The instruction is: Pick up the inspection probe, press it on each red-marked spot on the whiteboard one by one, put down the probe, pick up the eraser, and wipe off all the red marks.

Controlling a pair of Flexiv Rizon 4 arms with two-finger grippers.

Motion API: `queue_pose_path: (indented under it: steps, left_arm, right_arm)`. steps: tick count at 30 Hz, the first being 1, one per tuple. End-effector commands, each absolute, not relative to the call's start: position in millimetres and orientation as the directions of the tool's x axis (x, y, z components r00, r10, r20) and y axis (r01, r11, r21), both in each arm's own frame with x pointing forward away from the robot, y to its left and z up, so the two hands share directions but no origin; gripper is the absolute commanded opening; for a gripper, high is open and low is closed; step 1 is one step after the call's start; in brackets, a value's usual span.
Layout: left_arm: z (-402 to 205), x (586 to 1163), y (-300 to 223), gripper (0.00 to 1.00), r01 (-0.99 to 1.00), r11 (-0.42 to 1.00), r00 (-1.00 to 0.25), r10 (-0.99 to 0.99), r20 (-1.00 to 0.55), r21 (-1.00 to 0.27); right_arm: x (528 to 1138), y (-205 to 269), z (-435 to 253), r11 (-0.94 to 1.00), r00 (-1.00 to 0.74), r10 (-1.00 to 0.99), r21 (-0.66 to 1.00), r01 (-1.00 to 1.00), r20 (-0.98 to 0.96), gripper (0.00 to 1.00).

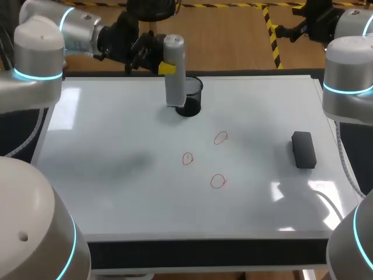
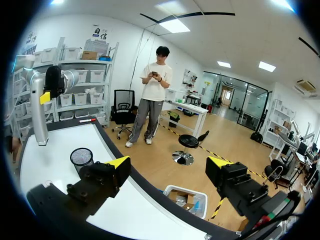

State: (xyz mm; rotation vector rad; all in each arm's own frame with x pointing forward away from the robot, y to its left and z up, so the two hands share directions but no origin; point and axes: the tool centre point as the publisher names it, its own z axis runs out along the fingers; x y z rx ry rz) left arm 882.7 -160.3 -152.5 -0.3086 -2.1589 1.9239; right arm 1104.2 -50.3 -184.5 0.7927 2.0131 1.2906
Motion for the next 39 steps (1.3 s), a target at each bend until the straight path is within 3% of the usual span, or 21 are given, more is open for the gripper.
queue_pose_path:
  steps: [1, 25, 39]
  left_arm:
    - [-150.9, 865.3, -159.0, 0.00, 0.003, 0.118, -0.975, 0.220, 0.023, -0.993]
    - [-169.9, 810.5, -151.8, 0.00, -0.044, 0.124, -0.988, 0.144, 0.062, -0.991]
    - [-197.8, 807.2, -152.3, 0.00, -0.046, 0.174, -0.989, 0.132, 0.070, -0.984]
  right_arm:
    - [1104.2, -50.3, -184.5, 0.345, -0.633, 0.754, 0.925, 0.157, -0.174, 1.00]
    - [1104.2, -50.3, -184.5, 0.345, -0.633, 0.754, 0.925, 0.157, -0.174, 1.00]
    - [1104.2, -50.3, -184.5, 0.345, -0.633, 0.754, 0.925, 0.157, -0.174, 1.00]
